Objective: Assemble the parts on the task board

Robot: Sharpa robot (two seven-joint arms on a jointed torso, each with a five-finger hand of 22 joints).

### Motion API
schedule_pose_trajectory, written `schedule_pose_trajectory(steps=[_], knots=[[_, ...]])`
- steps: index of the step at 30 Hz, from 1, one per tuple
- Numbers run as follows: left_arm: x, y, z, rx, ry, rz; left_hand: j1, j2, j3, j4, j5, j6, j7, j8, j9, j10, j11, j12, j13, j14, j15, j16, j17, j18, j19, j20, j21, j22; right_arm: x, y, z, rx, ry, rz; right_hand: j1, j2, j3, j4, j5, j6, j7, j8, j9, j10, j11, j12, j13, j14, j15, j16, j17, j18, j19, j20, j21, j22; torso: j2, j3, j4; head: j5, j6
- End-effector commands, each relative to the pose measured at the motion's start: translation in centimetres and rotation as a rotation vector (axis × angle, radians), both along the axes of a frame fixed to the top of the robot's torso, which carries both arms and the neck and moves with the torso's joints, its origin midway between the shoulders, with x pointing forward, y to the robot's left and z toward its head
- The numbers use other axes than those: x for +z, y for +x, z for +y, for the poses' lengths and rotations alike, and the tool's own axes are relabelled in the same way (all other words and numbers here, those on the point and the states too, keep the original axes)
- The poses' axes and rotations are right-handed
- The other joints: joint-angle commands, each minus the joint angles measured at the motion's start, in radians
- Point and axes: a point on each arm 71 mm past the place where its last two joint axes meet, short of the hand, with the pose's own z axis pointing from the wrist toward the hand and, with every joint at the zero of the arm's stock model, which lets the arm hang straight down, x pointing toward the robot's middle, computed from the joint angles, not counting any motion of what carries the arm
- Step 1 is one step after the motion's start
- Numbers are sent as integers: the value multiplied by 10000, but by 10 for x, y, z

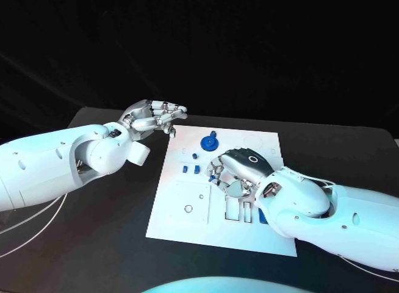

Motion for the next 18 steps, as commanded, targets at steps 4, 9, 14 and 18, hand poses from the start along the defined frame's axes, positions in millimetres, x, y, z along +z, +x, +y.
schedule_pose_trajectory(steps=[4, 9, 14, 18], knots=[[1, 0, -5, -205, -66, -32, 19, -109, 47, -3, 11, -56, 5, 36, -10, -45, 8, 66, -12, -50, 13, -62, -12, 56, -60, -4, -47, -10, -14, -6, 7, 307, -160, 392, -114, 27, -37, -10, -66, 42, -9, 55, 19, 32, -2, -59, -8, 647, -57, 28, 793, -122, 409, -79, 46, 1818, -12, 6, 11, 130, -116], [1, 0, -7, -231, -76, -34, 19, -109, 47, -3, 11, -56, 5, 36, -10, -45, 8, 66, -12, -50, 13, -62, -12, 56, -60, -4, -47, -10, -20, -8, 12, 391, -142, 570, -124, 28, -36, -10, -74, 34, -9, 51, 19, 28, 0, -66, -9, 648, -57, 32, 799, -123, 412, -79, 51, 1821, -5, 17, -13, 215, -150], [0, 0, -8, -267, -62, 8, 17, -111, 51, -3, 10, -58, 6, 37, -11, -47, 8, 67, -12, -51, 13, -62, -14, 56, -61, -3, -48, -11, -24, -10, 15, 467, -183, 720, -136, 28, -38, -11, -92, 26, -8, 47, 21, 25, 1, -72, -10, 647, -56, 28, 790, -147, 453, -79, 165, 1872, -10, 18, -5, 226, -169], [0, 0, -8, -277, -46, 35, 4, -134, 81, -3, 6, -75, 12, 42, -16, -67, 15, 77, -13, -64, 18, -64, -25, 56, -67, 1, -58, -18, -27, -11, 17, 519, -256, 834, -176, 26, -45, -8, -139, 2, -4, 34, 23, 14, 7, -94, -13, 635, -52, 2, 738, -228, 591, -78, 550, 2042, -8, 15, -10, 225, -175]])
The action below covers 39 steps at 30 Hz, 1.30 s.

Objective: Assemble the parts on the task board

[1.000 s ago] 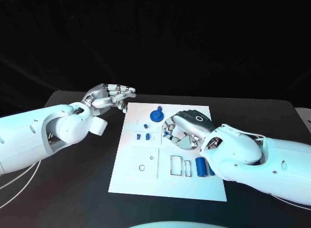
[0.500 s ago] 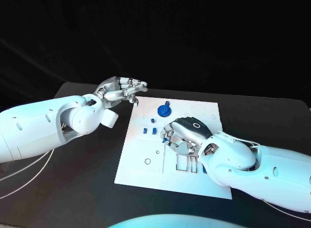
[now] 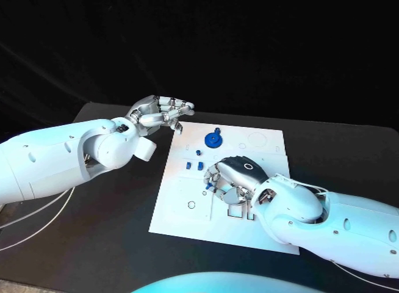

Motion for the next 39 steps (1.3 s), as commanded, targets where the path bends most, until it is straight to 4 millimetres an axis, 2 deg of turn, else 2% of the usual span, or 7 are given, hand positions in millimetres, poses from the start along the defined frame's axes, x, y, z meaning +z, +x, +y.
schedule_pose_trajectory(steps=[1, 39], knots=[[0, 0, -3, -174, -34, 2, 17, -122, 81, -3, 6, -75, 12, 42, -15, -67, 15, 39, -14, -65, 18, -64, -15, 56, -69, 3, -58, -8, -3, -2, 2, 203, -205, 161, -93, 24, -44, -8, -64, 25, 9, 11, -4, -1, -10, -56, -16, 636, -53, 2, 739, -86, 592, -78, 35, 2044, 0, -4, -4, 3, -5], [0, -1, -2, -211, -13, 57, -12, -134, 127, 5, 2, -88, 18, 55, -20, -85, 21, 60, -13, -78, 25, -62, -29, 56, -75, 10, -71, -17, -19, -7, 13, 622, -1188, 402, -251, 3, -74, 27, -207, -27, 13, -19, 5, -15, 4, -114, -21, 622, -40, -23, 689, -100, 620, -69, 107, 2084, 9, -1, -13, 32, -73]])
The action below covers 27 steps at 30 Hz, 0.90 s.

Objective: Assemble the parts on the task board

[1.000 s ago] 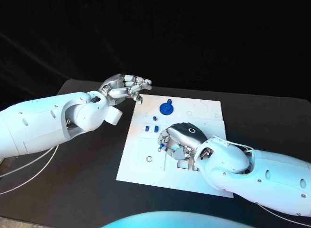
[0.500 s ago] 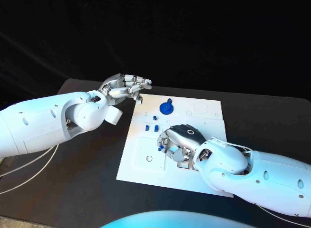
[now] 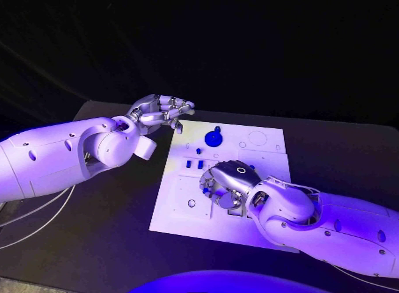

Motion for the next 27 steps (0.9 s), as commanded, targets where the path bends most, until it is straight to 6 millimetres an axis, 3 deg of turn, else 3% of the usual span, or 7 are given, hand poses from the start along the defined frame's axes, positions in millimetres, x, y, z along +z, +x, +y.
schedule_pose_trajectory(steps=[1, 10, 13, 15, 27], knots=[[1, -1, -2, -190, -67, -34, 27, -95, 71, 5, 2, -52, -18, 55, -13, -50, -15, 60, -13, -78, 25, -62, -9, 56, -79, 13, -32, -9, -7, -3, 2, 281, -700, 109, -69, 2, -44, -3, -52, 60, 34, 62, 21, -16, 2, -35, -17, 623, -40, -23, 693, -101, 620, -69, -37, 2079, 5, -1, -5, 11, -4], [1, -1, -2, -216, -64, -19, 32, -99, 84, -1, 4, -54, -19, 59, -14, -53, -17, 65, -13, -81, 25, -61, -12, 56, -80, 14, -35, -11, -9, -3, 3, 300, -833, 139, -222, -82, -66, 47, -163, -45, 65, -12, 0, -82, 33, -113, -33, 616, -19, -33, 670, -86, 593, -56, -112, 2054, -6, -9, -3, -8, -11], [1, -1, -2, -220, -61, -11, 32, -99, 84, -1, 4, -54, -19, 59, -14, -53, -17, 65, -13, -81, 25, -61, -12, 56, -80, 14, -35, -11, -8, -2, 1, 142, -637, 10, -435, -269, -32, 157, -229, -665, 323, -407, -174, -485, 234, -351, -127, 602, 140, -57, 620, -45, 511, 36, -337, 1967, -9, -6, -4, -10, -6], [1, -1, -2, -224, -60, -6, 32, -99, 84, -1, 4, -54, -19, 59, -14, -53, -17, 65, -13, -81, 25, -61, -12, 56, -80, 14, -35, -11, -6, -1, 0, 14, -478, -118, -571, -481, -38, 210, -270, -1043, 487, -671, -294, -1086, 447, -533, -288, 492, 314, -261, 258, 86, 258, 174, -1026, 1684, -9, -1, -5, -14, 4], [1, -1, 0, -215, -35, 20, 16, -114, 113, 0, -4, -60, -16, 70, -16, -62, -14, 81, -11, -87, 28, -58, -21, 57, -81, 17, -41, -16, 9, -6, -20, -456, 271, -746, -630, -650, -113, 208, -320, -1257, 453, -839, -372, -1313, 467, -429, -363, 448, 347, -345, 115, 143, 172, 263, -1272, 1584, -15, 4, -27, -54, 52]])
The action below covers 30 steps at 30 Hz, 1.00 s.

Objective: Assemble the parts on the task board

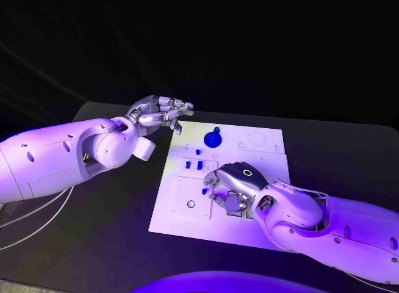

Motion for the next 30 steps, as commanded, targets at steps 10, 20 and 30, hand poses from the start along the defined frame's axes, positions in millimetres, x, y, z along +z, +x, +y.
schedule_pose_trajectory(steps=[10, 20, 30], knots=[[1, -1, 1, -171, -42, -13, 16, -114, 56, 1, -4, -59, -16, 69, -17, -62, -13, 38, -12, -52, -7, -58, -15, 57, -82, 18, -41, -17, 35, 1, -36, -672, 516, -979, -90, -173, -146, 76, -87, 120, -118, 38, 8, -42, -69, 123, -25, 452, 38, -115, 35, 177, 108, 95, -262, 1520, -12, 4, -25, -206, 150], [0, -2, 1, -185, -33, -4, 4, -123, 71, 2, -10, -60, -16, 77, -18, -65, -13, 49, -10, -54, -6, -55, -20, 57, -82, 21, -45, -20, 59, 21, -81, -1377, -491, -832, -34, -178, -1234, 330, 51, 24, -268, -85, -68, -451, -152, 324, -223, 469, -23, -105, 32, 232, 29, 34, -601, 1378, -19, -20, 1, -454, 324], [0, -2, 1, -218, -34, 5, 4, -123, 71, 2, -10, -60, -16, 77, -18, -65, -13, 49, -10, -54, -6, -55, -20, 57, -82, 21, -45, -20, 49, 35, -100, -1681, -1742, -244, 814, 243, -2964, 966, 94, 25, -404, -229, -213, -909, -88, 635, -606, 387, 23, -223, -199, 309, -91, 77, -1109, 1184, 6, -4, 29, -554, 387]])
